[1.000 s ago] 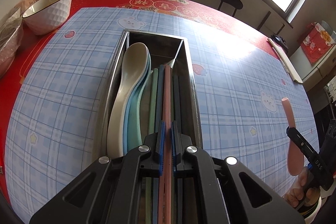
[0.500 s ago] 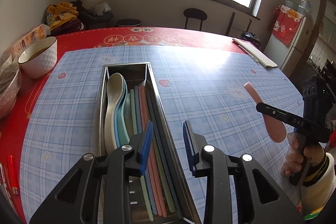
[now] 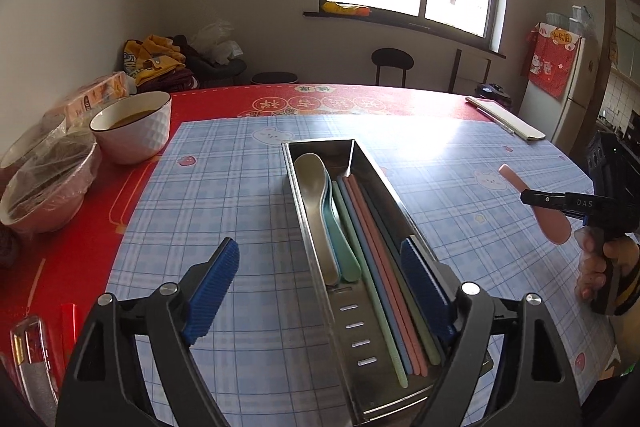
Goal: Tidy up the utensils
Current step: 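Carry the pink spoon over the caddy and lower it in with the right gripper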
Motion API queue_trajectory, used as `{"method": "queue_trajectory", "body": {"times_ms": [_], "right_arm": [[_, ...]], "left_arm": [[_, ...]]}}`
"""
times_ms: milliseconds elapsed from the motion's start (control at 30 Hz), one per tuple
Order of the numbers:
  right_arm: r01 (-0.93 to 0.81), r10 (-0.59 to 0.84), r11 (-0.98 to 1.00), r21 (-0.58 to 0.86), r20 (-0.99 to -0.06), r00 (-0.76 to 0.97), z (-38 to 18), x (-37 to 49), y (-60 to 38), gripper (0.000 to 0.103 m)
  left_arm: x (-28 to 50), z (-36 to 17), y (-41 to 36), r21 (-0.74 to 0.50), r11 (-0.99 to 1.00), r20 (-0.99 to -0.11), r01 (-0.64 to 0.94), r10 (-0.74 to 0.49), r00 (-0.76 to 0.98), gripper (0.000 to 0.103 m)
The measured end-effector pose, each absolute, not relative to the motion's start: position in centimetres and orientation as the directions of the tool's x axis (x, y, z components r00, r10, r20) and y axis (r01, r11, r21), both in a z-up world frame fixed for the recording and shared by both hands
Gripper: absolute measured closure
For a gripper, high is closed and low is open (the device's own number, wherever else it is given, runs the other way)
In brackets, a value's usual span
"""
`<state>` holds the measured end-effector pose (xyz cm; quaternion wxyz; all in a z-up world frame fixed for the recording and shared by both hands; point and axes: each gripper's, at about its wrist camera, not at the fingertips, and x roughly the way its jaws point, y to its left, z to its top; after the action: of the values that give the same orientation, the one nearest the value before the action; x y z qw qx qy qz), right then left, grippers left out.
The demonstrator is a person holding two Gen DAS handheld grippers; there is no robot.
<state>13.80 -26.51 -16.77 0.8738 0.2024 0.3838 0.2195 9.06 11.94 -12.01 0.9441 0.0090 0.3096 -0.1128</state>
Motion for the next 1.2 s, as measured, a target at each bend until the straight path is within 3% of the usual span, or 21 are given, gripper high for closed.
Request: {"method": "queue_trajectory", "body": {"times_ms": [133, 533, 933, 1200], "right_arm": [[-0.201, 0.513, 0.836, 0.51, -0.598, 0.616, -16.8, 13.8, -26.5, 0.095], [-0.13, 0.384, 0.913, 0.385, -0.709, 0.592, -16.3, 14.9, -24.5, 0.095], [-0.365, 0.588, 0.808, 0.461, -0.625, 0.513, -10.9, 17.2, -10.2, 0.095], [-0.308, 0.606, 0.795, 0.522, -0.67, 0.429, -13.3, 20.3, -3.0, 0.095]], "left_arm": [[9.2, -12.3, 12.6, -0.053, 0.974, -0.559, 0.22, -0.211, 0.802, 0.007], [10.3, -13.6, 16.1, -0.162, 0.972, -0.516, 0.17, -0.23, 0.825, 0.006], [10.5, -13.8, 17.9, -0.258, 0.956, -0.5, 0.139, -0.255, 0.827, 0.006], [10.6, -14.0, 18.4, -0.285, 0.95, -0.506, 0.128, -0.263, 0.822, 0.006]]}}
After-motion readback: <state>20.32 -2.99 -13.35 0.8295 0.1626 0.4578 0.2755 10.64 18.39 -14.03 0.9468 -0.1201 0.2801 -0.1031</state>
